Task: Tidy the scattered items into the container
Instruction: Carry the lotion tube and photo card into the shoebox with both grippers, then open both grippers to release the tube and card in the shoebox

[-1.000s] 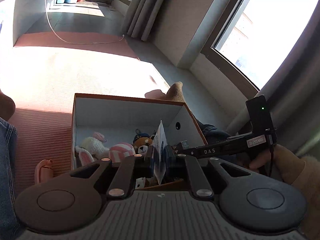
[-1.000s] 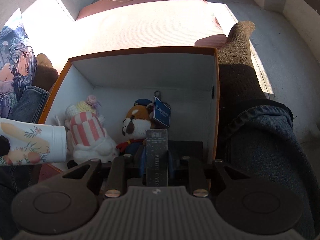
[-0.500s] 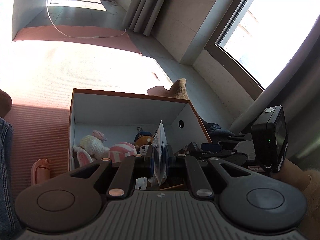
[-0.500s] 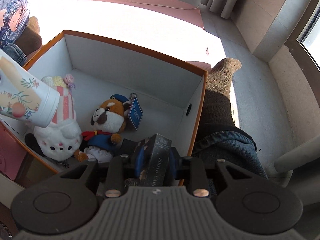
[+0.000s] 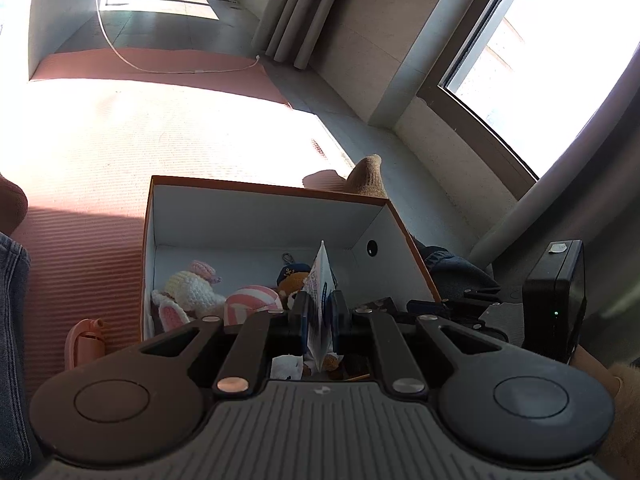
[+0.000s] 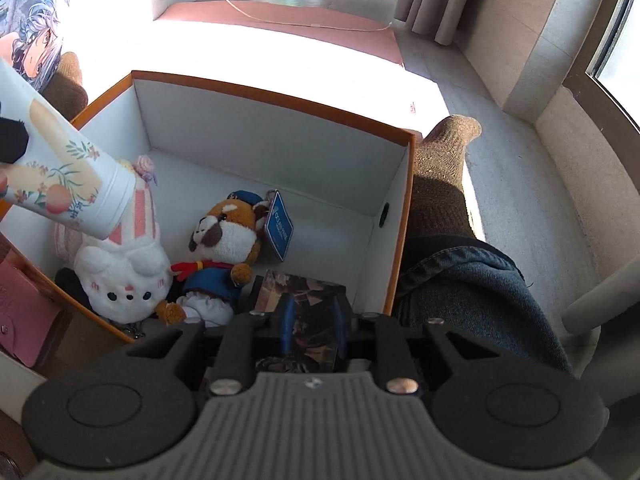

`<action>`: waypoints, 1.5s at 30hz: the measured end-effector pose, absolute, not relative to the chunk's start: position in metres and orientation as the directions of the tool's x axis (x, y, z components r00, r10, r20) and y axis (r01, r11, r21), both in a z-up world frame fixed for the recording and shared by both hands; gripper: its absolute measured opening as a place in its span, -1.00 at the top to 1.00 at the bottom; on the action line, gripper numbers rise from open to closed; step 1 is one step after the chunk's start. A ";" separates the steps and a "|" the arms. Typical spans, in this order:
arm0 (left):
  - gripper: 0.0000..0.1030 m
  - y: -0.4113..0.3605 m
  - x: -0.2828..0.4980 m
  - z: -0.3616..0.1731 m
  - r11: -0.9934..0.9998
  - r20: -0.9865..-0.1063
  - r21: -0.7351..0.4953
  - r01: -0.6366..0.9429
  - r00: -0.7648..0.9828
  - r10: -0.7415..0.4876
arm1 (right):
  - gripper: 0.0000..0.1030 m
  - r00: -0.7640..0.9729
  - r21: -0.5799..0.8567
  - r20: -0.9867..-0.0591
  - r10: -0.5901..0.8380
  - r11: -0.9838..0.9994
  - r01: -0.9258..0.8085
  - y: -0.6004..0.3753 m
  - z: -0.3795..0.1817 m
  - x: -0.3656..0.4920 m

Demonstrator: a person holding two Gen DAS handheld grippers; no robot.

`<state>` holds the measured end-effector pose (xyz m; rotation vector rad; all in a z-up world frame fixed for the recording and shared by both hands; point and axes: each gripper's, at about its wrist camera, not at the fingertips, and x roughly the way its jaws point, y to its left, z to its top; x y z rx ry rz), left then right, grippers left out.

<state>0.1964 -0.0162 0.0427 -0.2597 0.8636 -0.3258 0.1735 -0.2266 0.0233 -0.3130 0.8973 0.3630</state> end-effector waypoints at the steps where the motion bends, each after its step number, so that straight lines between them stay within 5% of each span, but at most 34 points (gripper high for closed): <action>1: 0.77 -0.016 0.199 0.043 0.925 -0.699 -0.340 0.170 0.612 -0.370 | 0.48 0.588 -0.094 -0.785 0.192 0.902 -0.421 -0.228 0.023 0.171; 10: 0.77 -0.011 0.240 0.042 0.978 -0.701 -0.195 0.068 0.688 -0.188 | 0.16 0.669 -0.011 -0.697 0.259 0.929 -0.371 -0.236 0.018 0.167; 24: 0.77 0.019 0.290 -0.006 0.999 -0.774 -0.042 -0.033 0.634 -0.012 | 0.07 0.692 -0.051 -0.679 0.246 0.924 -0.379 -0.228 0.011 0.164; 39: 0.73 0.009 0.308 -0.027 1.000 -0.806 -0.013 -0.020 0.593 0.001 | 0.07 0.692 -0.074 -0.682 0.239 0.918 -0.389 -0.224 0.010 0.163; 45: 0.41 0.015 0.306 -0.022 0.998 -0.799 -0.063 -0.025 0.600 -0.035 | 0.02 0.693 -0.075 -0.680 0.240 0.917 -0.391 -0.223 0.010 0.162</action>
